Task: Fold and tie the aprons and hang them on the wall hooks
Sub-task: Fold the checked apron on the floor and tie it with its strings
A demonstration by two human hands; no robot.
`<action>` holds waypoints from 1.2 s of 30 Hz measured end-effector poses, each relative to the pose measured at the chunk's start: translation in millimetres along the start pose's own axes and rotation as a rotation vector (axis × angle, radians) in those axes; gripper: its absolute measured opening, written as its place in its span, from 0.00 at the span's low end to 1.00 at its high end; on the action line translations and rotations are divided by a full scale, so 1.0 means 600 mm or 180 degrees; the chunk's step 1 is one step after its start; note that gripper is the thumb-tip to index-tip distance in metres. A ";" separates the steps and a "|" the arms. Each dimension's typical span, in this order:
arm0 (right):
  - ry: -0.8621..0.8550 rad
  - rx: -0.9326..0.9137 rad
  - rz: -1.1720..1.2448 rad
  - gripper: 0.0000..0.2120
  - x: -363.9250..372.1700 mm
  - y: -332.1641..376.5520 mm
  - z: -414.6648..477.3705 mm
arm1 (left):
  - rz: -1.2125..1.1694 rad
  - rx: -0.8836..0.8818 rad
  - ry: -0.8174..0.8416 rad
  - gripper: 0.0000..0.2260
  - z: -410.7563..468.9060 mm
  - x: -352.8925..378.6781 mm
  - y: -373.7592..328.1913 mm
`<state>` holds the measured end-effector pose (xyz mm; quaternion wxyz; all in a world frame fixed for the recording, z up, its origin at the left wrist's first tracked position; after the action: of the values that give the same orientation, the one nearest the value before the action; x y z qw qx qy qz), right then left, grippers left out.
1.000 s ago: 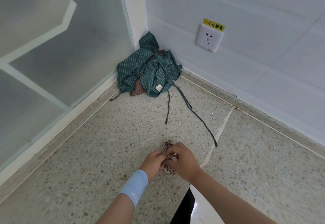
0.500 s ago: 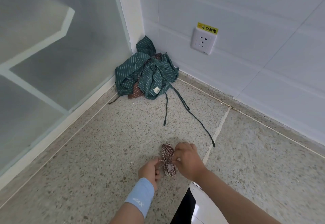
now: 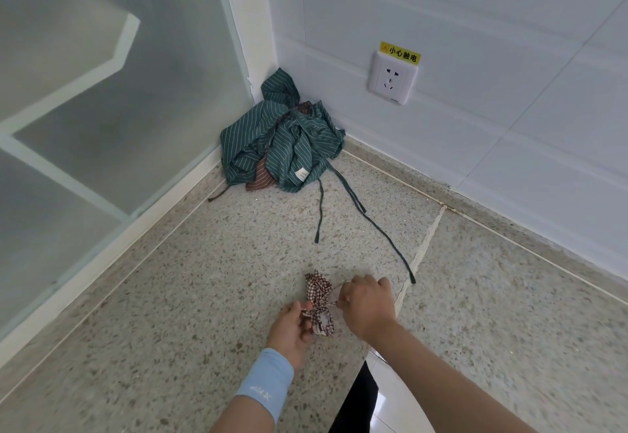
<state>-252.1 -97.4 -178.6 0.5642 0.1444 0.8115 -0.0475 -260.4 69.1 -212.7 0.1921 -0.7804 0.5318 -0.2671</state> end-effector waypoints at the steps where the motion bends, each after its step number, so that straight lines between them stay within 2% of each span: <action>1: 0.0021 0.0013 0.0018 0.11 0.000 0.002 0.000 | -0.0066 -0.0022 -0.0100 0.14 0.002 0.002 -0.004; 5: 0.0448 0.0463 0.0497 0.15 0.012 -0.009 0.001 | -0.0126 -0.0096 -0.0345 0.13 0.007 0.009 -0.010; 13: 0.0950 0.1218 0.1284 0.12 0.019 -0.020 0.004 | -0.0223 -0.0279 -0.0497 0.14 0.017 0.008 -0.014; 15: 0.0830 0.1122 0.1015 0.12 0.018 -0.019 0.003 | -0.0040 -0.0229 -0.0395 0.14 0.013 0.013 -0.015; 17: 0.0798 0.1001 0.0847 0.13 0.019 -0.021 0.005 | 0.0516 0.0115 -0.0166 0.12 0.010 0.013 -0.020; 19: 0.0946 0.0811 0.0945 0.11 0.020 -0.025 0.014 | 0.1130 0.0609 0.0053 0.11 0.009 0.008 -0.035; 21: 0.1114 0.0576 0.1203 0.12 0.016 -0.032 0.020 | 0.1547 0.0866 0.0221 0.11 0.008 0.001 -0.049; 23: 0.1135 0.0513 0.1587 0.22 0.009 -0.039 0.019 | 0.1931 0.1016 0.0437 0.10 0.006 -0.004 -0.059; 24: 0.1005 0.0506 0.1854 0.28 0.002 -0.039 0.016 | 0.2065 0.1013 0.0545 0.11 0.002 -0.006 -0.062; 26: 0.0451 0.0309 0.2157 0.33 -0.019 -0.036 0.013 | 0.2269 0.0967 0.0765 0.21 -0.001 -0.005 -0.060; 28: -0.0026 -0.0193 0.1860 0.36 -0.041 -0.020 0.013 | 0.2540 0.0920 0.1003 0.31 -0.005 0.001 -0.051; 29: -0.0075 -0.0471 0.1555 0.38 -0.050 -0.009 0.014 | 0.2741 0.0980 0.1102 0.31 -0.008 0.008 -0.046; 31: 0.0266 -0.0913 0.0961 0.38 -0.050 0.015 0.021 | 0.3267 0.1268 0.1073 0.31 -0.007 0.020 -0.039; 33: 0.0825 -0.1052 0.0656 0.36 -0.034 0.025 0.030 | 0.3514 0.1448 0.0949 0.30 -0.008 0.030 -0.040; 36: 0.1117 -0.0832 0.0965 0.30 -0.021 0.017 0.033 | 0.3611 0.1573 0.0933 0.22 -0.014 0.039 -0.054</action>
<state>-227.3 -94.9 -173.3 0.4294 0.1962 0.8653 0.1684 -235.2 58.8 -182.1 0.4033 -0.2653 0.8059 -0.3427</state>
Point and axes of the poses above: each hand's wrist, its own z-axis towards the middle knuckle, its own x-axis out of the palm, y = z × x, the point moved 3 cm from there along z, towards the middle knuckle, and after that the axes turned 10 degrees about x, right-handed, at the moved point
